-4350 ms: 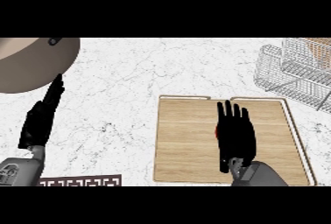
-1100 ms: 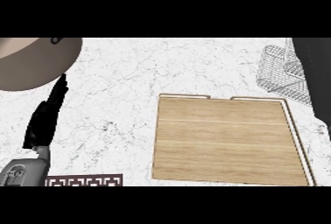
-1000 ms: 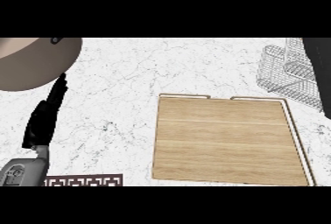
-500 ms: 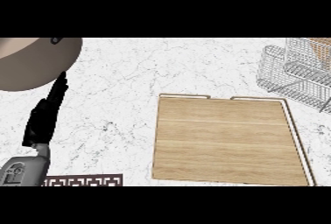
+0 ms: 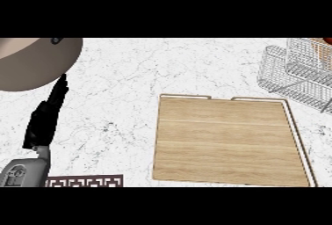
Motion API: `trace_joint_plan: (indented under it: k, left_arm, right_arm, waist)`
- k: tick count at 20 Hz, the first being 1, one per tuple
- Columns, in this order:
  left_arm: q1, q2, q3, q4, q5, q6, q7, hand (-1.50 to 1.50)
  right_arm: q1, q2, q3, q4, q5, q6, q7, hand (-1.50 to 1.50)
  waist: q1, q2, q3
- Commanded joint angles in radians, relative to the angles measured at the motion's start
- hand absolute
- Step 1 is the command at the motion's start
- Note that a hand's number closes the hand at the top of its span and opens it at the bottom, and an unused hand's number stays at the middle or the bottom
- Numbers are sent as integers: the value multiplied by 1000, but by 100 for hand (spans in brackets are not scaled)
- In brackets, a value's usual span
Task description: Pick the tomato from the tray and place it in the tiered basket
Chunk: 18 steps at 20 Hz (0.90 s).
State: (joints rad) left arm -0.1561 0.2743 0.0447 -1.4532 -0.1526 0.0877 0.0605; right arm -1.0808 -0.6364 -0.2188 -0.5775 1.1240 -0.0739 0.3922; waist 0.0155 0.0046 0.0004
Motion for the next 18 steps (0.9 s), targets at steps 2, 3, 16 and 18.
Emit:
trace_joint_plan:
  k: [2,3,16,18]
  left_arm:
    - [-23,-12,-5,9,-26,21,-1,0]
    - [5,5,1,-29,-6,-3,10,0]
    - [5,-38,1,25,-48,30,-24,0]
    - [-33,-5,10,-22,-27,-13,44,0]
  right_arm:
    - [14,-7,-115,102,-110,9,-34,150]
    - [17,75,-143,49,-145,-28,63,150]
    - [95,29,-235,-37,-282,-183,-113,-150]
    - [90,-15,-258,-1,-289,-231,-158,-150]
  waist:
    - [3,4,1]
    - [-2,-5,1]
    - [-14,-4,-1]
    - [-5,-1,0]
